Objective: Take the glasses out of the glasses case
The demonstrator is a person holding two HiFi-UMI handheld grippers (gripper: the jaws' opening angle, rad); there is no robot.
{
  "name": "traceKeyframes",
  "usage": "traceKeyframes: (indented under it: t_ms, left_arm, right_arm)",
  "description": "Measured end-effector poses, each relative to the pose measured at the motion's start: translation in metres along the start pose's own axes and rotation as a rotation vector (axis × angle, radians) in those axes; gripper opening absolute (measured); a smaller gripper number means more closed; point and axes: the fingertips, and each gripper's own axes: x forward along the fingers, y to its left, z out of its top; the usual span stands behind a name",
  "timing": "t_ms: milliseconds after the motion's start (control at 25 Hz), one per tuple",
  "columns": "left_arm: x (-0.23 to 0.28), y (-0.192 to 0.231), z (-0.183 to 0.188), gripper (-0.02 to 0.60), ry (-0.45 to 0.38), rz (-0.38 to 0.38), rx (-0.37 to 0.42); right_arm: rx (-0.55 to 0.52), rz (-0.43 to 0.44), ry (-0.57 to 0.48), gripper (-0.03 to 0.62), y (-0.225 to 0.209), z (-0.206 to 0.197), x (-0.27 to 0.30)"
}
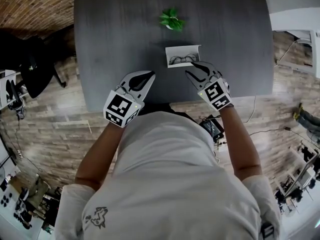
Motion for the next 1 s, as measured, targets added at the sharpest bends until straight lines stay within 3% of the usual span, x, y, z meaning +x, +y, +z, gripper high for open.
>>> traceKeyframes:
  t_ms: [560, 840, 1000]
  left_arm:
    - [0.042, 0.023, -0.031, 0.011, 0.078, -0.051, -0.069]
    - [0.048, 0.028, -0.042, 0.011, 0.097, -0.055, -0.103]
    - [0.048, 0.032, -0.045, 0.011, 0.096, -0.047, -0.127]
  right_arm:
    - [-0.249, 0.108, 0.275, 0.1, -0.016, -0.053, 0.072]
    - [-0.404, 0.178, 0.38, 0.084, -0.011, -0.075, 0.093]
    - [-0.432, 0.198, 0.412, 0.066, -0.012, -0.081, 0.097]
